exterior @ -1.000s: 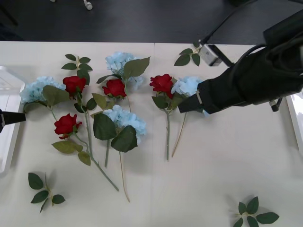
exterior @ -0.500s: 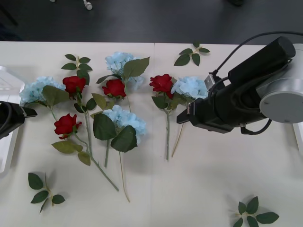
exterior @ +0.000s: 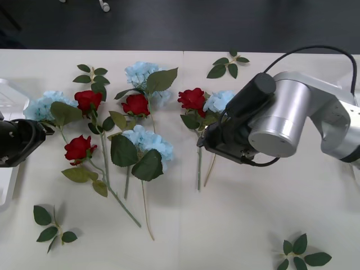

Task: Put the red flowers into the right box and the blue flowers into the left box

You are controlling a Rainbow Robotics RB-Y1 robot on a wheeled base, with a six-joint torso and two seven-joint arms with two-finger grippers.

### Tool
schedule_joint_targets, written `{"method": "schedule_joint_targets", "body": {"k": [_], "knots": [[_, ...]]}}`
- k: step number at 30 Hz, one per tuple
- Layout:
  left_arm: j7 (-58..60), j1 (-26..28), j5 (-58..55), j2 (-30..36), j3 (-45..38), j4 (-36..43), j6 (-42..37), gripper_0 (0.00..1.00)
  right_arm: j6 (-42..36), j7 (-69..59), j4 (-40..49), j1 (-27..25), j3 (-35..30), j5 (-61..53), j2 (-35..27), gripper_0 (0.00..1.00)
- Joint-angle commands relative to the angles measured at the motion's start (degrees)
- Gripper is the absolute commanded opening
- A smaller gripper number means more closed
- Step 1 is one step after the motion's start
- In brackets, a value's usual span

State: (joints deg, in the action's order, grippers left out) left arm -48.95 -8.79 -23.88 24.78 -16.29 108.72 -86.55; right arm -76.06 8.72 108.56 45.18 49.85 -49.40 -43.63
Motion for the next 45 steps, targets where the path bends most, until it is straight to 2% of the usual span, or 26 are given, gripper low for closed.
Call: {"method": "schedule_joint_targets", "body": {"k": [1, 5, 11, 19, 36, 38, 39, 40, 41, 43, 44, 45], "knots": [[1.84, -2.64, 2.96, 1.14, 3.10, -3.17, 2.26, 1.00, -0.05, -2.40, -4.76, 3.60, 2.01, 2.64, 3.73, 1.00], [1.84, -4.31, 4.10, 1.14, 4.68, -7.12, 4.81, 1.00, 0.39, -2.31, -10.47, 5.09, 4.56, 4.57, 6.98, 1.00], [1.84, -6.24, 5.69, 1.14, 7.32, -11.69, 6.83, 1.00, 1.44, -1.87, -18.56, 5.18, 4.91, 8.97, 12.16, 1.00], [2.01, -8.27, 8.76, 0.27, 10.93, -17.32, 10.26, 1.00, 4.78, -1.78, -26.82, 5.97, 7.19, 12.48, 15.24, 1.00], [1.48, -8.71, 13.51, -4.22, 11.45, -22.59, 14.39, 1.00, 3.64, -2.57, -28.49, 6.32, 7.28, 15.21, 16.21, 1.00], [1.31, -8.71, 13.68, -4.48, 11.45, -22.50, 14.30, 0.85, 3.29, -2.66, -28.49, 6.32, 7.37, 15.65, 16.12, 1.00], [1.13, -8.62, 13.68, -4.66, 11.54, -22.50, 14.30, 0.51, 2.85, -2.84, -28.49, 6.32, 7.37, 16.00, 16.03, 1.00], [1.05, -8.53, 13.77, -4.74, 11.63, -22.59, 14.30, 0.31, 2.59, -2.84, -28.49, 6.32, 7.28, 16.18, 15.94, 1.00], [0.96, -8.53, 13.77, -4.74, 11.89, -22.50, 14.30, 0.20, 2.24, -2.92, -28.49, 6.32, 7.37, 16.26, 15.86, 1.00], [0.78, -8.53, 13.86, -4.74, 12.33, -22.50, 14.30, 0.07, 1.62, -2.92, -28.49, 6.32, 7.28, 16.26, 15.59, 1.00], [0.69, -8.53, 13.86, -4.74, 12.33, -22.59, 14.30, 0.01, 1.44, -2.92, -28.49, 6.32, 7.37, 16.26, 15.50, 1.00], [0.61, -8.44, 13.86, -4.74, 12.42, -22.59, 14.30, 0.00, 1.44, -2.92, -28.49, 6.24, 7.28, 16.26, 15.42, 1.00]]}}
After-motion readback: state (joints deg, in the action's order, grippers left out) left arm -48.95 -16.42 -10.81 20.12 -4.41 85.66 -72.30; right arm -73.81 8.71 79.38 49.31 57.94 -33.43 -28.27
